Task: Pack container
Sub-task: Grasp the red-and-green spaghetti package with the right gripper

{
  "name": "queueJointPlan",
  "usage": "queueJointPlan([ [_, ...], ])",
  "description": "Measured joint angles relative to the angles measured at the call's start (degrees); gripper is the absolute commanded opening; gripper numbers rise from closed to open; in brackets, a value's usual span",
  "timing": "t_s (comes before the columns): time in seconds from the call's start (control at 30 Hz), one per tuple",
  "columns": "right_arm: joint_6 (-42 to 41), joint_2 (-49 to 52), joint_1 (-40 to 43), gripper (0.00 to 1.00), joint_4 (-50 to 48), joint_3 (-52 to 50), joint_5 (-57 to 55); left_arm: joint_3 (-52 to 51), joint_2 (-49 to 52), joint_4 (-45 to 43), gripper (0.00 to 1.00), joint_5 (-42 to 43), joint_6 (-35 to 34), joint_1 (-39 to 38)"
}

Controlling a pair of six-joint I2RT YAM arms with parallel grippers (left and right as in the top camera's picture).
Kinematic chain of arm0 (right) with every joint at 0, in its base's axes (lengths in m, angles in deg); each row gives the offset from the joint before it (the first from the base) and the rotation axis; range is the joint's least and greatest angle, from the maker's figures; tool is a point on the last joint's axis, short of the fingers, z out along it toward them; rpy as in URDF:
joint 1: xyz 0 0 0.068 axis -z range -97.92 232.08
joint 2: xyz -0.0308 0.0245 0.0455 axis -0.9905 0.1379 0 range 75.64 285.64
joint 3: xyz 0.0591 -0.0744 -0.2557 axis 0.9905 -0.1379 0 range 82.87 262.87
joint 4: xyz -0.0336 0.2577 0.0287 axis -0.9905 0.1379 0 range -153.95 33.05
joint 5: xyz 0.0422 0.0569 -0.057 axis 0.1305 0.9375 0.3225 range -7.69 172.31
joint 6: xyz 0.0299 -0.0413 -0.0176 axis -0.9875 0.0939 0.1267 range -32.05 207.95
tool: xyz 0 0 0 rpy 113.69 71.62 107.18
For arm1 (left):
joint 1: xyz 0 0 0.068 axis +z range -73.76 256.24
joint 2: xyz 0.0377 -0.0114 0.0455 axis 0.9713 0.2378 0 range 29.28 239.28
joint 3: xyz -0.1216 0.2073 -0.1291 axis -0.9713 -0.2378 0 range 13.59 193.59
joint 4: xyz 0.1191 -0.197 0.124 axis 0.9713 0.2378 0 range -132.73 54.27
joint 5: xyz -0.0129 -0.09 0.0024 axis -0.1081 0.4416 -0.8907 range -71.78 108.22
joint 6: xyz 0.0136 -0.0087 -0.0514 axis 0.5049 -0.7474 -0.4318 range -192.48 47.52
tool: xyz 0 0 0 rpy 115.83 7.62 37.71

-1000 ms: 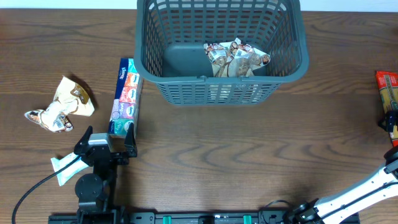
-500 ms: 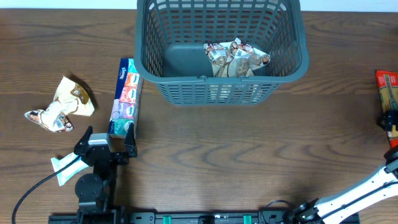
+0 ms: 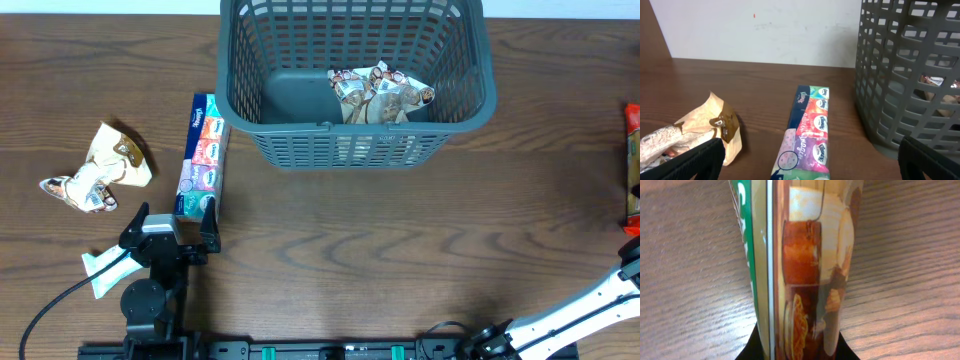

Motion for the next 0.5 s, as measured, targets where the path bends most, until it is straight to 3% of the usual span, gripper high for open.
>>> queueJointPlan([
  [0.27,-9.16,0.24,-2.1,0.02,0.13,0.39,3.43,0.0,0.0,0.0,0.99,0.0,0.0,0.0],
  [0.5,-16.15,0.31,-8.81,0.02,1.09,1.38,10.64,0.0,0.0,0.0,0.99,0.0,0.0,0.0],
])
